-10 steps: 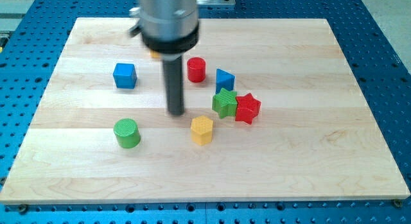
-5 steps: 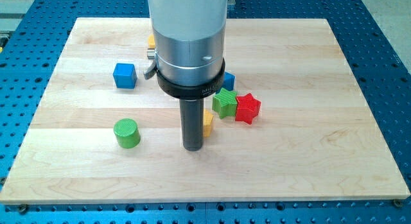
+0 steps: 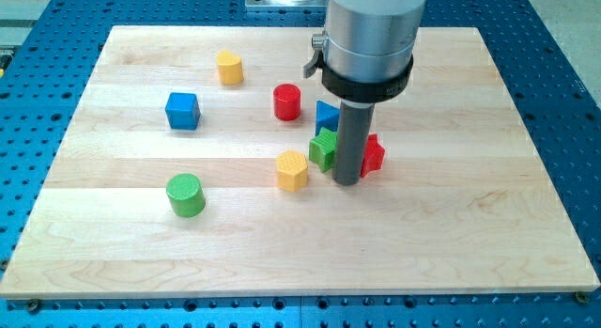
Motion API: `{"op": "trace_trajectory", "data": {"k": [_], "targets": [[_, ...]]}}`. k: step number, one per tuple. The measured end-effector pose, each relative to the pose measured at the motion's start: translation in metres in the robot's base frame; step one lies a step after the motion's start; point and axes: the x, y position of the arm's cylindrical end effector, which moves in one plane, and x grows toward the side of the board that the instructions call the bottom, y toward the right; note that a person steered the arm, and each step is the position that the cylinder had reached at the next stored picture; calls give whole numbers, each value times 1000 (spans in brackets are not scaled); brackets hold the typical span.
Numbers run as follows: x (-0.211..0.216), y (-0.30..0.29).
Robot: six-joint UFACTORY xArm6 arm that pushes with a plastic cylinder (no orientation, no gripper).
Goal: Place the green star below the blue cube
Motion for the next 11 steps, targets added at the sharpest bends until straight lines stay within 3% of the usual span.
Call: {"op": "trace_trajectory", "data": {"k": [1,4,5,7,8,10,11], "targets": [[-27,16],[-26,-156],[-24,-132],[31,-170],[-11,-176],[-16,-155],[-62,-134]]}}
